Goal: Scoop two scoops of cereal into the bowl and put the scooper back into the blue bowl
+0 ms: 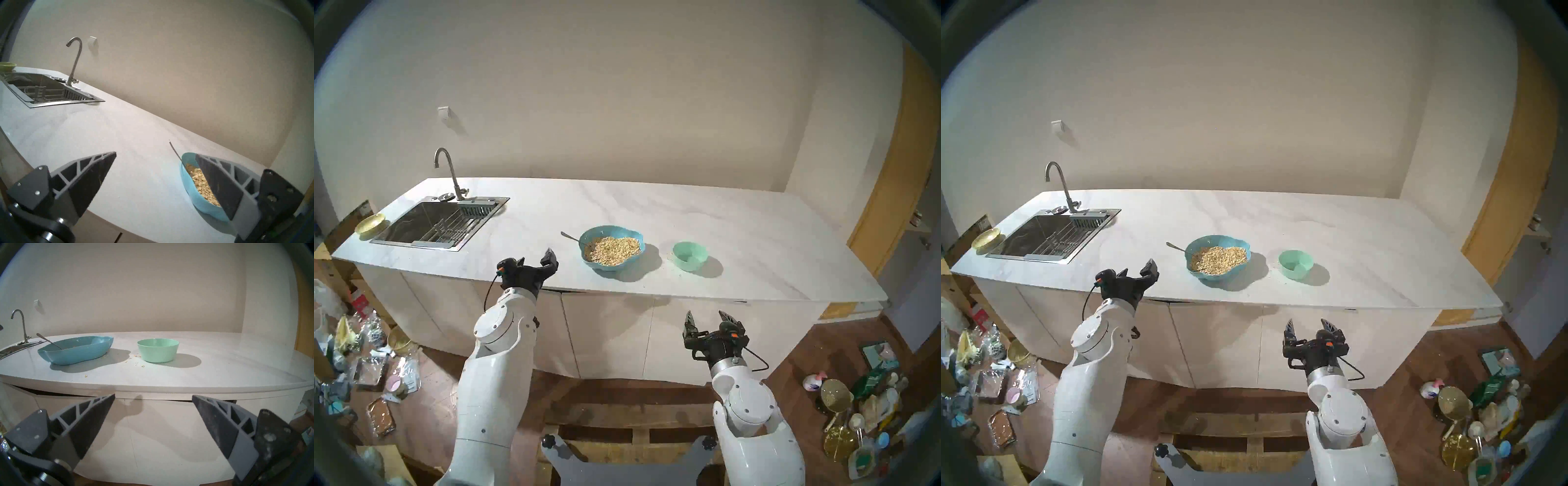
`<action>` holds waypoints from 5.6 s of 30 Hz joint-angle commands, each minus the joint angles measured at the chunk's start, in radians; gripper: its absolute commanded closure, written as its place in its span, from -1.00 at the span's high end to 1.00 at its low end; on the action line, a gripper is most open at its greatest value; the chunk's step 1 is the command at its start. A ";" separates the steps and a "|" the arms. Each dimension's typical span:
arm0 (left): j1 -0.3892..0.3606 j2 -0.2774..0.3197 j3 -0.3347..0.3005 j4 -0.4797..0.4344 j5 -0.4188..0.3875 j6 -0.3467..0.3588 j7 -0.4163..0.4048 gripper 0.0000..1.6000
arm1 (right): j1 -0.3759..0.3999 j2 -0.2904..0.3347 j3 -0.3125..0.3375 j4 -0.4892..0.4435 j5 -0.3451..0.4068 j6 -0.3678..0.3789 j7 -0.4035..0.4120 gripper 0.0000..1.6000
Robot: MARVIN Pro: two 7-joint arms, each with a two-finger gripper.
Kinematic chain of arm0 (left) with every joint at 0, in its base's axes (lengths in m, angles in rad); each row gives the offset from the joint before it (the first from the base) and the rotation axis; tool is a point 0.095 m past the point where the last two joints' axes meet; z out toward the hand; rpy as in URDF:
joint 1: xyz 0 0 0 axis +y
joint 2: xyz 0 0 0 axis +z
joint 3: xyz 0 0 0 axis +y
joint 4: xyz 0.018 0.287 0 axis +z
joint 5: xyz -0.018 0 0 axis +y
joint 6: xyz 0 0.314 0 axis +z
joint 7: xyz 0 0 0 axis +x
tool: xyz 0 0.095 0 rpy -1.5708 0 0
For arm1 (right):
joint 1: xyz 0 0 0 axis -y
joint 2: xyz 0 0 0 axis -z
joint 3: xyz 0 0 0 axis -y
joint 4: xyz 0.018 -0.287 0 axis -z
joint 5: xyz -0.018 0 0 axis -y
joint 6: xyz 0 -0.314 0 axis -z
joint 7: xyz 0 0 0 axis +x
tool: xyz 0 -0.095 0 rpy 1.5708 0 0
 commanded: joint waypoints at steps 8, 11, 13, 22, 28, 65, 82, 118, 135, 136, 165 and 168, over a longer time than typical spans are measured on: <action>-0.223 0.004 -0.043 0.219 -0.134 -0.040 -0.117 1.00 | 0.006 -0.001 0.000 -0.022 0.000 -0.005 -0.001 1.00; -0.285 0.004 -0.044 0.315 -0.160 -0.040 -0.159 1.00 | 0.006 -0.001 0.000 -0.022 0.000 -0.005 -0.001 1.00; -0.308 0.004 -0.040 0.346 -0.169 -0.037 -0.175 1.00 | 0.006 -0.001 0.000 -0.022 0.000 -0.005 -0.001 1.00; -0.416 -0.002 -0.041 0.507 -0.203 -0.059 -0.283 1.00 | 0.005 -0.001 0.000 -0.024 0.000 -0.004 -0.001 1.00; -0.513 0.004 -0.065 0.691 -0.240 -0.078 -0.361 1.00 | 0.005 -0.001 0.000 -0.024 0.000 -0.004 -0.001 1.00; -0.759 -0.035 -0.079 1.082 -0.309 -0.064 -0.448 1.00 | 0.006 -0.001 0.000 -0.023 0.000 -0.005 -0.001 1.00; -0.848 0.002 -0.053 1.225 -0.293 -0.107 -0.455 1.00 | 0.006 -0.001 0.000 -0.022 0.000 -0.005 -0.001 1.00; -0.946 0.022 0.028 1.374 -0.235 -0.162 -0.457 -1.00 | 0.007 -0.001 0.000 -0.022 0.000 -0.005 0.000 1.00; -0.964 -0.020 0.131 1.397 -0.214 -0.187 -0.440 -1.00 | 0.006 -0.001 0.000 -0.023 0.000 -0.005 -0.001 1.00; -0.964 -0.027 0.133 1.399 -0.213 -0.191 -0.436 -1.00 | 0.006 -0.001 0.000 -0.022 0.000 -0.005 -0.001 1.00; -0.963 -0.078 0.007 1.423 -0.285 -0.090 -0.489 -1.00 | 0.005 -0.001 0.000 -0.024 0.000 -0.005 -0.001 1.00; -0.960 -0.078 -0.006 1.423 -0.289 -0.078 -0.499 -1.00 | 0.005 -0.001 0.000 -0.024 0.000 -0.005 -0.001 1.00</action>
